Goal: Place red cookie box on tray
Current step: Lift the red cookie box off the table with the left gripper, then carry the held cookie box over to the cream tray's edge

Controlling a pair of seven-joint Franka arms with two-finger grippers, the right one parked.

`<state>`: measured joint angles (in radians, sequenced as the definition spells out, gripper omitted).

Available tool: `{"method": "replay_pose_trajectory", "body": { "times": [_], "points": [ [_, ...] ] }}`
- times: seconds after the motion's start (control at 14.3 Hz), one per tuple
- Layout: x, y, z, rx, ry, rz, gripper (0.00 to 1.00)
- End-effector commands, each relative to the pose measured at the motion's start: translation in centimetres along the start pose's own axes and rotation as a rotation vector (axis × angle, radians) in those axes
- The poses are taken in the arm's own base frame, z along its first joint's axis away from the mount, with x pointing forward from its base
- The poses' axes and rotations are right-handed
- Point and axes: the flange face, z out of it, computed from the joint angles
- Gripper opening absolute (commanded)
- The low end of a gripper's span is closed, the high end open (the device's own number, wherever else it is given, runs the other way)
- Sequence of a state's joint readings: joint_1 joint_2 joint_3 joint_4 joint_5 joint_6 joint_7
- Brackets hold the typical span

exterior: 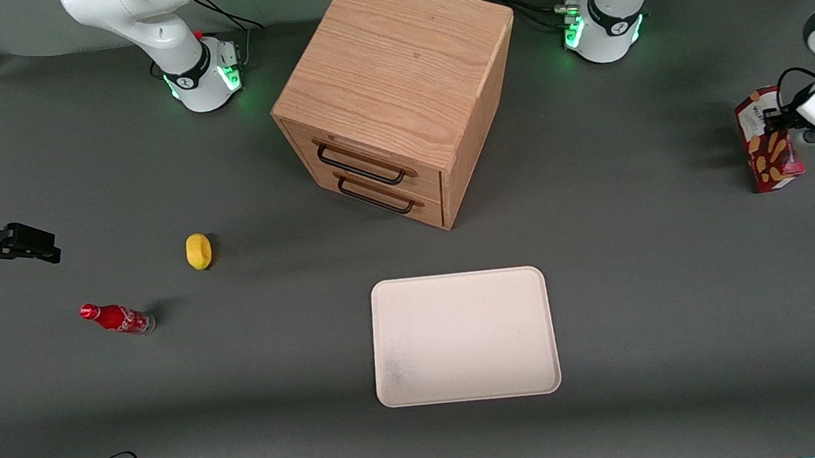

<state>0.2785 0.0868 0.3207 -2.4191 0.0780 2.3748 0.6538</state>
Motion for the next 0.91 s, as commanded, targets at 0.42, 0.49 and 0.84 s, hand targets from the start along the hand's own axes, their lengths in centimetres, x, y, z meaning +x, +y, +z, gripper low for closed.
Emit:
{"method": "replay_pose_trajectory", "body": {
  "times": [0.42,0.49,0.84],
  "points": [
    [15.9,13.6,-23.9,0.023,0.006,0.063,0.0],
    [17.6,16.1,-26.4,0.012,0.015,0.066,0.0],
    [23.9,29.9,-34.4,-0.001,-0.006,0.023,0.0]
  ]
}}
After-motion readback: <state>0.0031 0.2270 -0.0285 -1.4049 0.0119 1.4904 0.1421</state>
